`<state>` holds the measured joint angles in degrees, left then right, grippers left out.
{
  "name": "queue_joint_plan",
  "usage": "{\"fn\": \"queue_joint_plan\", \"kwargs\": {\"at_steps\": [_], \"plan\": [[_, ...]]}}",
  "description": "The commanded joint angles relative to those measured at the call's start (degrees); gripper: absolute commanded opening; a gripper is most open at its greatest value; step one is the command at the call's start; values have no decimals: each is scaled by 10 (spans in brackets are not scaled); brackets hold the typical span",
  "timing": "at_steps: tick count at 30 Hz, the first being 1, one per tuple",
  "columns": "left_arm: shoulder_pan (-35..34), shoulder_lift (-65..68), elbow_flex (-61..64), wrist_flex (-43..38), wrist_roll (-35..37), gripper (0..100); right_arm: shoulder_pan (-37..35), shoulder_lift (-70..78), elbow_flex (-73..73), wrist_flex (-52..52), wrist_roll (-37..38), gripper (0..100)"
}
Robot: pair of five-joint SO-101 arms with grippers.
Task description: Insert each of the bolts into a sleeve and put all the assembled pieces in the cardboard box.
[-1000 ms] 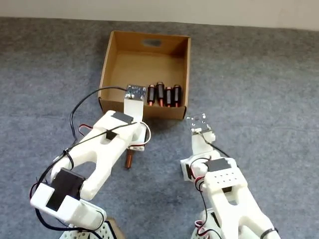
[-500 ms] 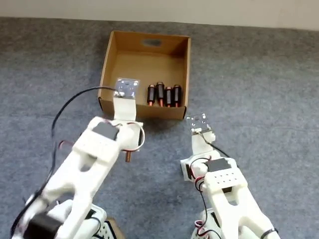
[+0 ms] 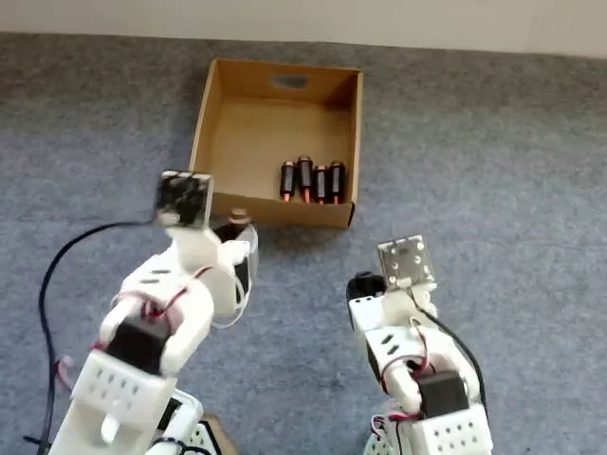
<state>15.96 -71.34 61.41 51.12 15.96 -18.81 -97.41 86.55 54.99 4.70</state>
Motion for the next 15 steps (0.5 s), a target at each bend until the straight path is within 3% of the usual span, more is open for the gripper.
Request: {"fn": "queue_joint_plan", "kwargs": {"at_steps": [1,9,15], "plan": [[29,-106,15,-51,-2,7,-6,-80,-4,20,45,10],[86,-210,79,-207,-1,8,-8,-69,-81,-17,50,10],[113,-169,80,-320,-1,8,-85,-67,-93,-133,50,10]]}}
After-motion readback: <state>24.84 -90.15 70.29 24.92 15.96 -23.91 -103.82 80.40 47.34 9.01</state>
